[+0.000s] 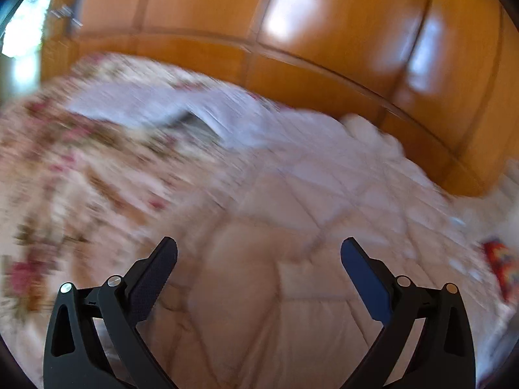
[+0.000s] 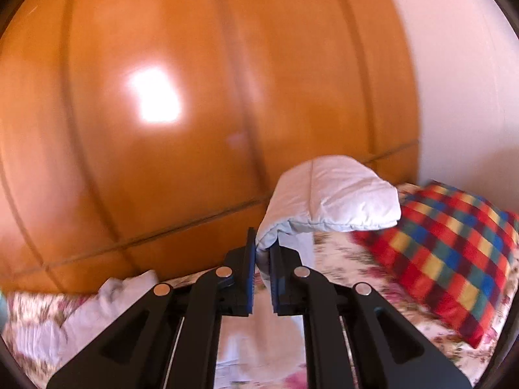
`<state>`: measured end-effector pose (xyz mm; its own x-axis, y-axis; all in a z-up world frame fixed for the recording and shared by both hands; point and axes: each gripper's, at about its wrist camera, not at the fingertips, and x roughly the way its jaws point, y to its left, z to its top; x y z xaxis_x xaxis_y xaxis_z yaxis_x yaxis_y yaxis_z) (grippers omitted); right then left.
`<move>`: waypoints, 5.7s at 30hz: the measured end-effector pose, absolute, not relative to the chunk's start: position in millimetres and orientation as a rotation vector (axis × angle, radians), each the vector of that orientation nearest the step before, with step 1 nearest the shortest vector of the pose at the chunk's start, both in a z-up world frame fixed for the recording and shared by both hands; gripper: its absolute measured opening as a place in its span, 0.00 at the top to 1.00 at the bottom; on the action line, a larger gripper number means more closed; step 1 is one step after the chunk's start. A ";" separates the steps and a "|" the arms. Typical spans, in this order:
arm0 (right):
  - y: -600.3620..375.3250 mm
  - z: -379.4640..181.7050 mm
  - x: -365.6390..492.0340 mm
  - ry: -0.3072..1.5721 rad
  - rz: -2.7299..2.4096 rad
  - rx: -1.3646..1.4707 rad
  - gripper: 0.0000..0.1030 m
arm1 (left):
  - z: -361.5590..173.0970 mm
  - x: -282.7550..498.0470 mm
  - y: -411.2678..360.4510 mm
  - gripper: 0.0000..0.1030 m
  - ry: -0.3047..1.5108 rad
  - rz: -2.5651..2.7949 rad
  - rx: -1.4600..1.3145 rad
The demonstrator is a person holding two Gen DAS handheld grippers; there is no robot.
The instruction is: Fold small clothes
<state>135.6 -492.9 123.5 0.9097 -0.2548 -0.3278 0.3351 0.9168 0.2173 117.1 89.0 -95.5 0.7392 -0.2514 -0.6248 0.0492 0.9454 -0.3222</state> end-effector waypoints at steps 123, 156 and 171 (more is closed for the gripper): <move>-398.5 -72.7 197.4 0.584 -0.172 0.343 0.41 | -156.2 309.5 363.9 0.66 0.618 0.183 -1.147; -401.0 -71.0 195.5 0.568 -0.161 0.376 0.41 | 8.8 281.0 54.0 0.94 0.536 -0.354 -0.352; -402.7 -71.1 194.1 0.555 -0.150 0.401 0.41 | -71.9 278.2 -50.5 0.94 0.721 -0.374 -0.237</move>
